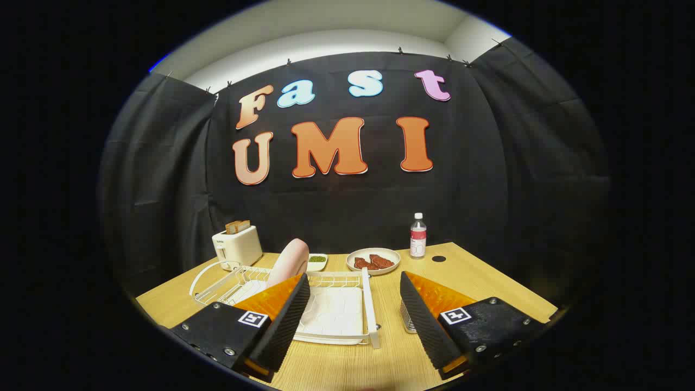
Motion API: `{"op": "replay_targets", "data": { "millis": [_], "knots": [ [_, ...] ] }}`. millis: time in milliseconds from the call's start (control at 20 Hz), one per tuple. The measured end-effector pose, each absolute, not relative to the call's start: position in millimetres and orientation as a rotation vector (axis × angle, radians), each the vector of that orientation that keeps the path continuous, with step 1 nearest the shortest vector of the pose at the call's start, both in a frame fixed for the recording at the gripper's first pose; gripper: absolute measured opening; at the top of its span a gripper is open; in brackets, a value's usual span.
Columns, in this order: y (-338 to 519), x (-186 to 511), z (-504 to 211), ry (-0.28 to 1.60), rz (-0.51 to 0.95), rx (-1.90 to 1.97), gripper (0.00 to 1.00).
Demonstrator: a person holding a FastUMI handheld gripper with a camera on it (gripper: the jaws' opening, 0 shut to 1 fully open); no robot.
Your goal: Take the plate from the dish rack, then take the spoon from the basket and place it into the plate.
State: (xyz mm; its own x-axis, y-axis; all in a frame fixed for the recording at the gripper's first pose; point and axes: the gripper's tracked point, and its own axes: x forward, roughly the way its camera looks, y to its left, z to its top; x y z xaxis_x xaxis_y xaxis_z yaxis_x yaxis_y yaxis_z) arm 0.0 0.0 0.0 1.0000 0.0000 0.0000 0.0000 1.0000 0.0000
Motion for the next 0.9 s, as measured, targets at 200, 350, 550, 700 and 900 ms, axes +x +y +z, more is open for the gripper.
{"op": "replay_targets", "data": {
  "millis": [200,350,550,700,900],
  "knots": [
    [3.4,0.5,-3.1,0.012,0.006,0.005,0.99],
    [3.6,2.3,-4.2,0.016,0.000,0.005,0.99],
    [3.0,2.4,-2.0,0.009,-0.008,-0.001,0.99],
    [3.6,2.7,-2.3,0.014,-0.007,0.009,0.99],
    [7.8,3.9,-2.6,0.021,0.007,0.036,0.99]
  ]
}}
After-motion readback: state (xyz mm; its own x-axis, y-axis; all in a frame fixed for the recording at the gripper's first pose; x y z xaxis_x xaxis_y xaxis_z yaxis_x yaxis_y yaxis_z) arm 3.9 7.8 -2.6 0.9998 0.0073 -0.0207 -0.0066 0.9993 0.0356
